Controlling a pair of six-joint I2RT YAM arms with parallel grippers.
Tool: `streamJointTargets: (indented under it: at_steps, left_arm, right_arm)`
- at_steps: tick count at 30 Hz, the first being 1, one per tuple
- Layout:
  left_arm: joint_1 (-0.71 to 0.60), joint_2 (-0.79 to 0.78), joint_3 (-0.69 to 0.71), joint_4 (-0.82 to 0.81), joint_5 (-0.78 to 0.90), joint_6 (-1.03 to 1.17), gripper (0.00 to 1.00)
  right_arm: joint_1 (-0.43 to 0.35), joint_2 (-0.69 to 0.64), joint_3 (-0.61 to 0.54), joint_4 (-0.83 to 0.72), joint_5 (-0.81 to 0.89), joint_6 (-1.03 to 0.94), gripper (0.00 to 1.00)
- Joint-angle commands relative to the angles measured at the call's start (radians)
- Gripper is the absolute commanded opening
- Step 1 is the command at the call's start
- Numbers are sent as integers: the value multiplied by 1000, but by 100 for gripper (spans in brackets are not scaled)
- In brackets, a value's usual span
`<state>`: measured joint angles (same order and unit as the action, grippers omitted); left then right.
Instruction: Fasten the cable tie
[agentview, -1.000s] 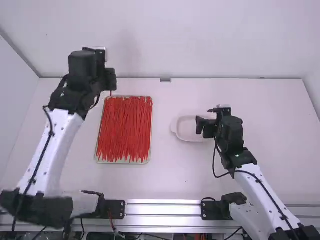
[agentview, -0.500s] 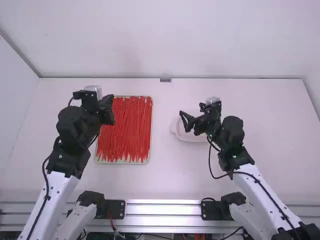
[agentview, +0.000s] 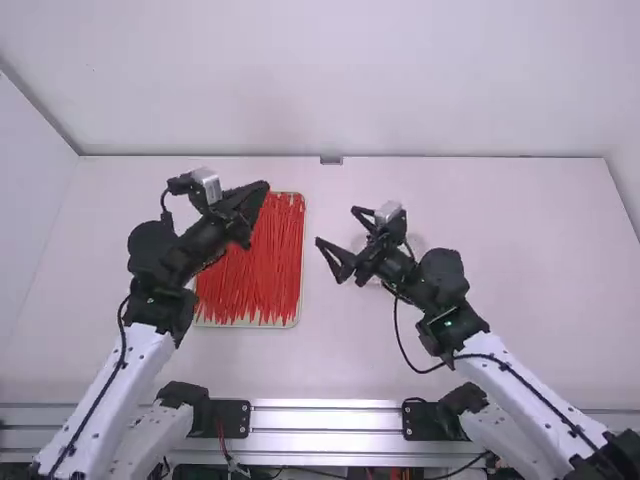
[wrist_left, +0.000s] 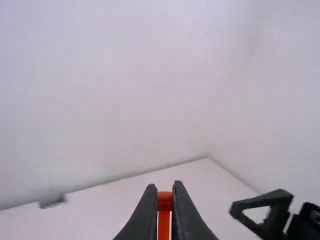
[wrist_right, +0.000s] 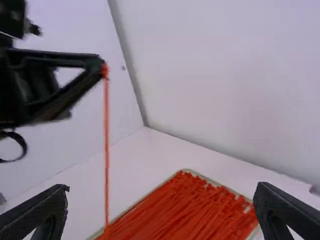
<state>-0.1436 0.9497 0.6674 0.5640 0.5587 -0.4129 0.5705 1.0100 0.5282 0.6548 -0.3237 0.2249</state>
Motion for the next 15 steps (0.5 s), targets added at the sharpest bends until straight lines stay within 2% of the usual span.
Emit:
streamJointTargets:
  at_steps: [1,8,15]
  left_arm:
    - [-42,53,2,61,84,-90,2]
    - [-143,138,2,194,62,-96,2]
    - [-168,138,2,204,29,-91,2]
  right_arm:
    - [35,29,34,38,68,-5,99]
    - [80,151,34,206,121,-3,99]
    - [45,244,40,320,111,88,97]
